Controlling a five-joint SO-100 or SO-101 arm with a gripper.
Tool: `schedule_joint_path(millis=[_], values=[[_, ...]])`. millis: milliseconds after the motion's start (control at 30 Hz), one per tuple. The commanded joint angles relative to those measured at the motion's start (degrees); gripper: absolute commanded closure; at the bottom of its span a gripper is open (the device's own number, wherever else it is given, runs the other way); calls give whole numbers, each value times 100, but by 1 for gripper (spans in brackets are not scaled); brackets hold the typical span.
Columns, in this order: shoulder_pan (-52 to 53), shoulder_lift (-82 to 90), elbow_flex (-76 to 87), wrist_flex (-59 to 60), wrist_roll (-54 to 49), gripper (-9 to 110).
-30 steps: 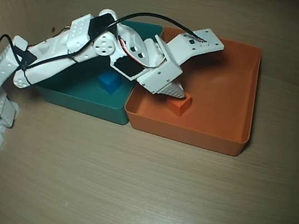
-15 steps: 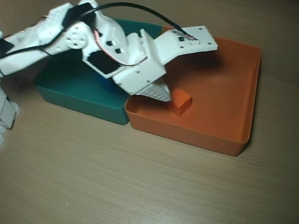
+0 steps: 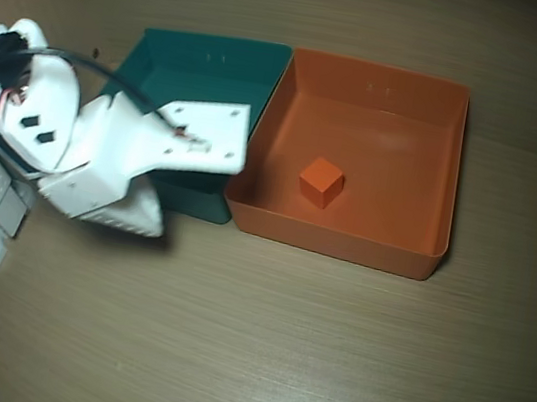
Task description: Grasp a cube and put it in the box.
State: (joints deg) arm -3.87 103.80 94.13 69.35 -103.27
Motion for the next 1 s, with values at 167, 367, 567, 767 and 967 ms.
schedule_joint_path(millis=[167,367,567,767,967], values=[[765,2399,2364,-79,-35,106],[896,3929,3621,-79,-35,106],[896,5353,4922,-79,-35,106],[861,6996,6442,-79,-35,106],[844,8561,8051,-79,-35,106]])
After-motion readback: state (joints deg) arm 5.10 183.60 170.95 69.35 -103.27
